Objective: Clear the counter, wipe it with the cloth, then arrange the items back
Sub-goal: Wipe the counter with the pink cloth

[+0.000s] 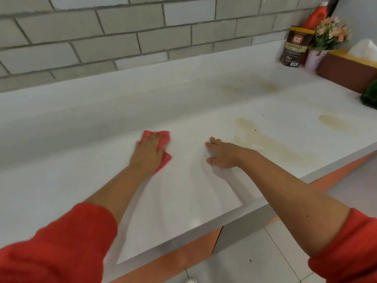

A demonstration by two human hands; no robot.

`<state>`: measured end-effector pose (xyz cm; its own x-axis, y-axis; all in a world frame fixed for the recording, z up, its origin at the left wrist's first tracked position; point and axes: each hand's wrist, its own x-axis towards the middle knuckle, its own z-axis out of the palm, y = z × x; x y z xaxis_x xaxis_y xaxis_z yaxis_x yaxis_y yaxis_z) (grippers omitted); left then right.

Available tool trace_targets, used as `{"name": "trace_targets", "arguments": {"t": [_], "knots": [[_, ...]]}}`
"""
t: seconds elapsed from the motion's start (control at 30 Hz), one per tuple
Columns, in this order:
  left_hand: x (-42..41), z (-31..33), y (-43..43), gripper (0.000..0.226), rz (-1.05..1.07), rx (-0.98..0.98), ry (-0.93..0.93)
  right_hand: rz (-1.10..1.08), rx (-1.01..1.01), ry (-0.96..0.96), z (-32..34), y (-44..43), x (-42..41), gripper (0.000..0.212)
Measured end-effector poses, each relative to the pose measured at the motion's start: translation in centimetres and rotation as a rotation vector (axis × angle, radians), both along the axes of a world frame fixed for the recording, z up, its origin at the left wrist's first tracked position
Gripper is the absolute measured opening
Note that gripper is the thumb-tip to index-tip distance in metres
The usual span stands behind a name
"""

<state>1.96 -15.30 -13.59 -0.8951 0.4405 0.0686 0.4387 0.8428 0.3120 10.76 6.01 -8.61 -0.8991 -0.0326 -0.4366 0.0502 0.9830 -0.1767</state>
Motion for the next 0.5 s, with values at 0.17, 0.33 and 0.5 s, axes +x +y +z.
{"name": "trace_targets", "arguments": {"t": [0.17, 0.33, 0.5], "knots": [[-4.2, -0.2, 3.0, 0.052, 0.192, -0.119, -0.066, 0.011, 0.001, -0.014, 0.7, 0.5, -0.1, 0.062], [0.1, -0.1, 8.1, 0.05, -0.065, -0.055, -0.041, -0.028, -0.045, 0.017, 0.5, 0.9, -0.1, 0.066], [5.3, -0.2, 8.0, 0.049, -0.197, 0.011, -0.089, -0.081, -0.169, 0.184, 0.3, 1.7, 1.4, 0.069]]}}
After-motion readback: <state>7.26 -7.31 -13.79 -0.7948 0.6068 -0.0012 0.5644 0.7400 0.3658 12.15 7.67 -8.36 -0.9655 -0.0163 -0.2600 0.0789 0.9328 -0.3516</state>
